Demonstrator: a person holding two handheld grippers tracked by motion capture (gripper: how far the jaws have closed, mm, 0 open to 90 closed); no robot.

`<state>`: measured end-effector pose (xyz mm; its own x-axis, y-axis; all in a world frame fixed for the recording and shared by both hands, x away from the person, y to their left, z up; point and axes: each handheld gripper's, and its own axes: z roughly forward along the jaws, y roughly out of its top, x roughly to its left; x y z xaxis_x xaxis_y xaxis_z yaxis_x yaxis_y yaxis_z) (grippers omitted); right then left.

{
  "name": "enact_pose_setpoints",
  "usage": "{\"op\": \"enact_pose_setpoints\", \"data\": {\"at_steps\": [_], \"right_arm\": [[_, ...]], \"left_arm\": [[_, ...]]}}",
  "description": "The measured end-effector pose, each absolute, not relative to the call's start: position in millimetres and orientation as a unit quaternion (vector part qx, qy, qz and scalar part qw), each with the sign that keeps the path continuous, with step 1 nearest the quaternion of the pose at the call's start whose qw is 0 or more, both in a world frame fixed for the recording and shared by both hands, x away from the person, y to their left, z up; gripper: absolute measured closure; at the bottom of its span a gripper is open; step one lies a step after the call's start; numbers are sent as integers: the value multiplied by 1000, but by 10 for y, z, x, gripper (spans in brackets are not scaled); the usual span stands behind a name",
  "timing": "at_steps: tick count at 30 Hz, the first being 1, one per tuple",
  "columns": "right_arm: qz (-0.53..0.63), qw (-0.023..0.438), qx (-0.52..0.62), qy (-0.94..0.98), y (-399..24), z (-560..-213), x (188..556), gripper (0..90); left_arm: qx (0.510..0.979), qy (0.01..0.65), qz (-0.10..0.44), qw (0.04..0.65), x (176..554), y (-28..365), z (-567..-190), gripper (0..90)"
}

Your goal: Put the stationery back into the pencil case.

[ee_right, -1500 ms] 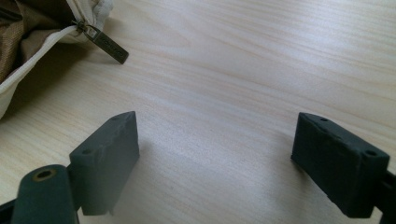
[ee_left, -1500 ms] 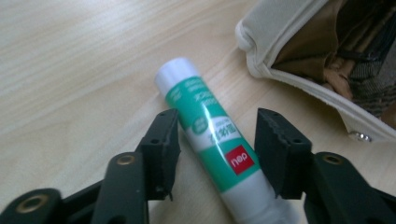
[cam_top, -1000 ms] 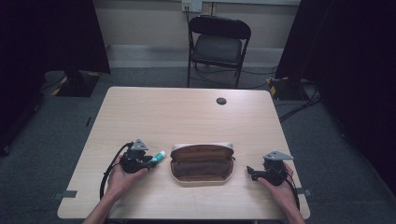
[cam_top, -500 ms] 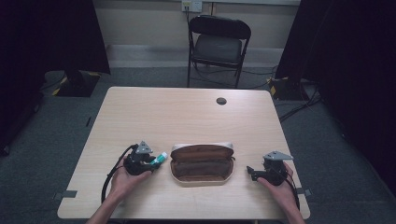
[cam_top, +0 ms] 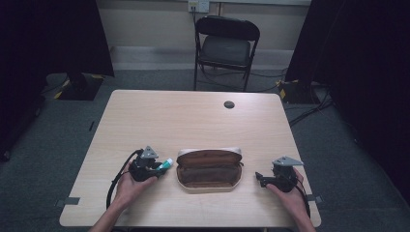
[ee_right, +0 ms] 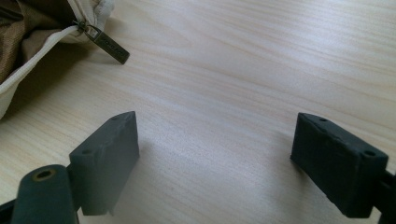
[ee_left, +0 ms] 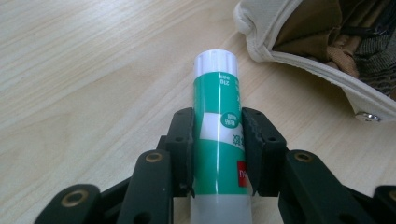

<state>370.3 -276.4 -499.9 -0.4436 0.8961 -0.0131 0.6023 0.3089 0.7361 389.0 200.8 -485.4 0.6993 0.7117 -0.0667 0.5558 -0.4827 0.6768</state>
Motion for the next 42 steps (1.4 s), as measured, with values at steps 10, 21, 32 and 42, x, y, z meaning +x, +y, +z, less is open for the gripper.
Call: {"op": "enact_pose_setpoints", "data": {"at_steps": [10,21,32,42], "right_arm": [[339,216,480,780,-2763,-4999,3705,140],[339,216,480,780,-2763,-4999,3705,140],[339,216,480,780,-2763,-4999,3705,140],[339,216,480,780,-2763,-4999,3705,139]], "left_arm": [[846,372,109,366,3860,2029,-4811,661],[819,378,121,414,3730,2180,-4615,660],[799,360,135,462,3604,2239,-4395,660],[790,333,133,498,3532,2163,-4181,660]]}}
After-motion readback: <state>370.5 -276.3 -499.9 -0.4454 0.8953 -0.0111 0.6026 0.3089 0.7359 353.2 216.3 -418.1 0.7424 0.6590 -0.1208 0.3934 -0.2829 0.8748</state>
